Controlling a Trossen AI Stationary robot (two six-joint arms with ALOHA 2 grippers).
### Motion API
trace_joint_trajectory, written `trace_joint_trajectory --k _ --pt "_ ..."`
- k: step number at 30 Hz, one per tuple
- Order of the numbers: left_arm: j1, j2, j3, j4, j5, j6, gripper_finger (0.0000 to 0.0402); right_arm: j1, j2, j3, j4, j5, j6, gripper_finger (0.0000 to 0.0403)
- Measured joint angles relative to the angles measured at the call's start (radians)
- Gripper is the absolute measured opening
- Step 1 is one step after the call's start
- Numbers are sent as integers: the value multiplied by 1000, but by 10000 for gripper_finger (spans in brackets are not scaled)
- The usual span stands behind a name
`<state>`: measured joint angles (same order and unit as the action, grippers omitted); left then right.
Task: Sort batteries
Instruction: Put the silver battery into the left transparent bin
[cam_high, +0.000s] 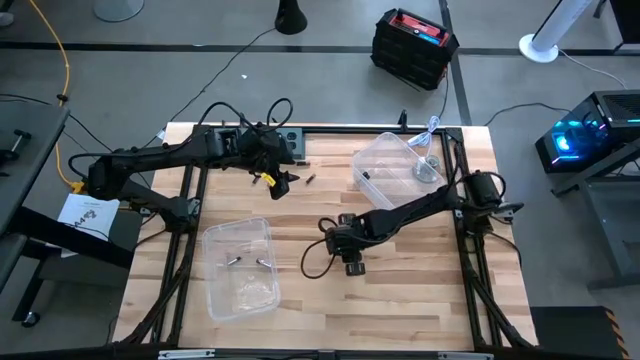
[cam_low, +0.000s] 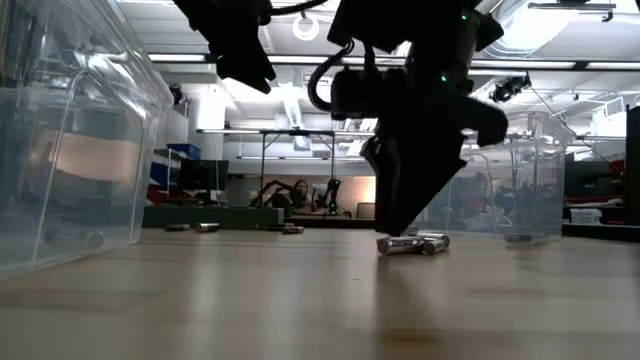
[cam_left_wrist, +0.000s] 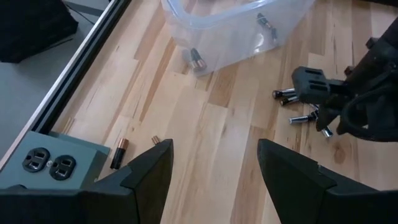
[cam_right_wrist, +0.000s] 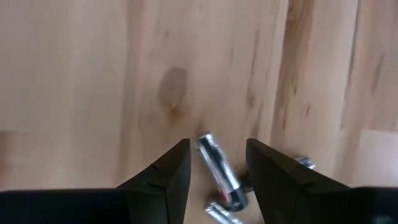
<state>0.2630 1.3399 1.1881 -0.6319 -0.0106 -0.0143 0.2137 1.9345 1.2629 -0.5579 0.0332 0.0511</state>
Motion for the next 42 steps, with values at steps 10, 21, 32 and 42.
trace_joint_trajectory --k 10,21,32,42 --pt "0 -4 1 5 0 -37 225 10 74 5 6 -14 -128 139" --pt "3 -172 181 4 -7 -4 225 -70 -5 31 -1 42 -106 33" --pt "-89 -412 222 -227 -47 -366 217 -176 -14 337 187 14 -215 20" --pt "-440 -381 139 -897 -57 -998 64 -213 -14 440 321 -232 -150 20"
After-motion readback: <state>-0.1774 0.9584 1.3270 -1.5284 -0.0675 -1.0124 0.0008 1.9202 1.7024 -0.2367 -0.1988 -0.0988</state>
